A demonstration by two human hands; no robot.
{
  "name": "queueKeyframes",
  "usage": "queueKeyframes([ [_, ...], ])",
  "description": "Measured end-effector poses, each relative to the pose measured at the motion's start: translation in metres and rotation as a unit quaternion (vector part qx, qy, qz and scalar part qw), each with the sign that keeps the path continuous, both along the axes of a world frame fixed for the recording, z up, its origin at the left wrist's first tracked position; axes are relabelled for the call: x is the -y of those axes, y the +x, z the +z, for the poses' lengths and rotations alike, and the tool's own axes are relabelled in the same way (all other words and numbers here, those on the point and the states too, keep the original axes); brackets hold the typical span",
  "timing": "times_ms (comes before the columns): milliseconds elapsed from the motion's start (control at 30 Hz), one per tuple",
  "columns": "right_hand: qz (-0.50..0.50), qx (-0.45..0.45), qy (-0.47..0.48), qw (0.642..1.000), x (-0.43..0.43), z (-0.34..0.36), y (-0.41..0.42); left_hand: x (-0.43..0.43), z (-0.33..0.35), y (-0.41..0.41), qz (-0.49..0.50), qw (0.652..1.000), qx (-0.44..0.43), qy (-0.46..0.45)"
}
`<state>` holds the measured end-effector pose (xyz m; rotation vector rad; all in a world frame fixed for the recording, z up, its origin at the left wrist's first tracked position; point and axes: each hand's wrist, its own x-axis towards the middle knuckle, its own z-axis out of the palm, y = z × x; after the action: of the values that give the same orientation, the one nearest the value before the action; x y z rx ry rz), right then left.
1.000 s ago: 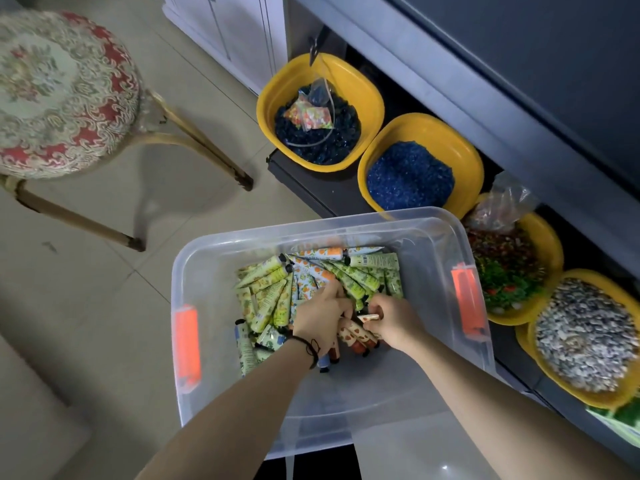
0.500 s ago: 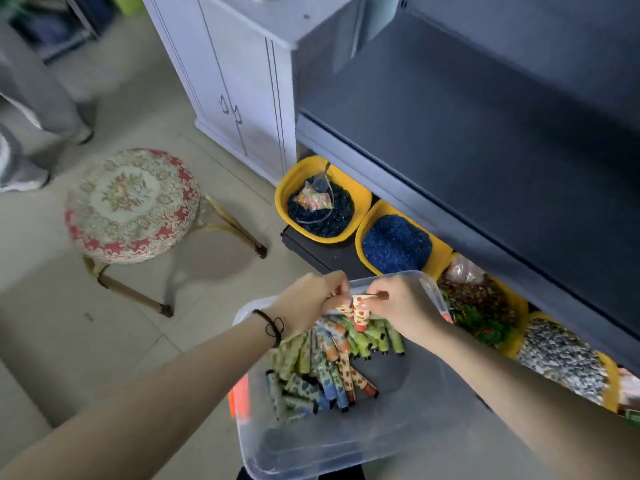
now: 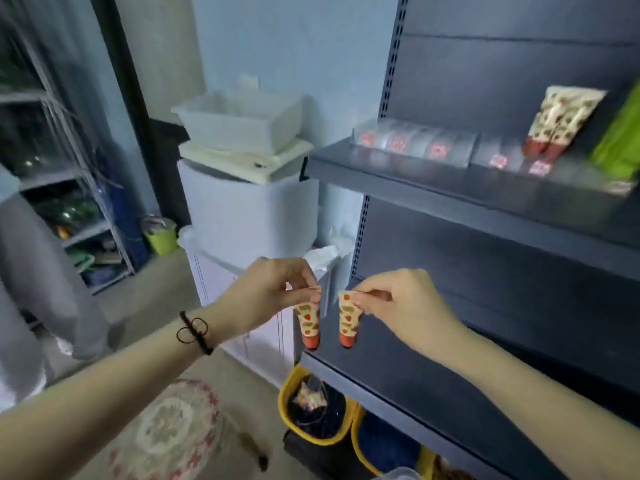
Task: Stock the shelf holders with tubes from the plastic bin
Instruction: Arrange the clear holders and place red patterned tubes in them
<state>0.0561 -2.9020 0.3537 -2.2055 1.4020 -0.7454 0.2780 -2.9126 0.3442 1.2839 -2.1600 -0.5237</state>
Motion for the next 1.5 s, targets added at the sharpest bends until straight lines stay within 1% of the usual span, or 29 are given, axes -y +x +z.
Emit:
queueKeyframes([
  [133,-0.022,0.029,-0.023,0.999,0.004,0.099,-0.015,0.008,0.097,-0.014,-0.032,0.998,-0.04,-0.047],
  [267,-0.041,0.019,-0.037,0.998,0.008,0.175,-0.043,0.021,0.17,-0.053,-0.081,0.991,-0.075,-0.072],
  [433,-0.09,-0.06,-0.059,0.992,0.029,0.239,-0.095,0.063,0.227,-0.12,-0.102,0.988,-0.042,-0.104],
  [600,-0.145,-0.125,-0.102,0.976,0.065,0.278,-0.152,0.118,0.258,-0.19,-0.108,0.987,-0.021,-0.119],
  [633,-0.155,-0.144,-0.109,0.971,0.074,0.283,-0.162,0.129,0.26,-0.203,-0.105,0.986,-0.014,-0.128],
  [700,-0.176,-0.209,-0.126,0.953,0.092,0.291,-0.179,0.15,0.263,-0.228,-0.099,0.983,-0.01,-0.153],
  [833,-0.23,-0.342,-0.158,0.897,0.125,0.296,-0.197,0.189,0.26,-0.27,-0.072,0.977,0.0,-0.2],
  [967,-0.26,-0.409,-0.147,0.862,0.155,0.286,-0.205,0.218,0.248,-0.298,-0.059,0.977,0.03,-0.204],
  [1133,-0.284,-0.424,-0.13,0.85,0.181,0.271,-0.214,0.238,0.231,-0.32,-0.053,0.981,0.042,-0.183],
  [1333,-0.288,-0.417,-0.105,0.856,0.193,0.258,-0.228,0.247,0.216,-0.331,-0.064,0.984,0.063,-0.152],
  [1500,-0.284,-0.419,-0.105,0.856,0.195,0.249,-0.234,0.249,0.209,-0.337,-0.069,0.987,0.065,-0.13],
])
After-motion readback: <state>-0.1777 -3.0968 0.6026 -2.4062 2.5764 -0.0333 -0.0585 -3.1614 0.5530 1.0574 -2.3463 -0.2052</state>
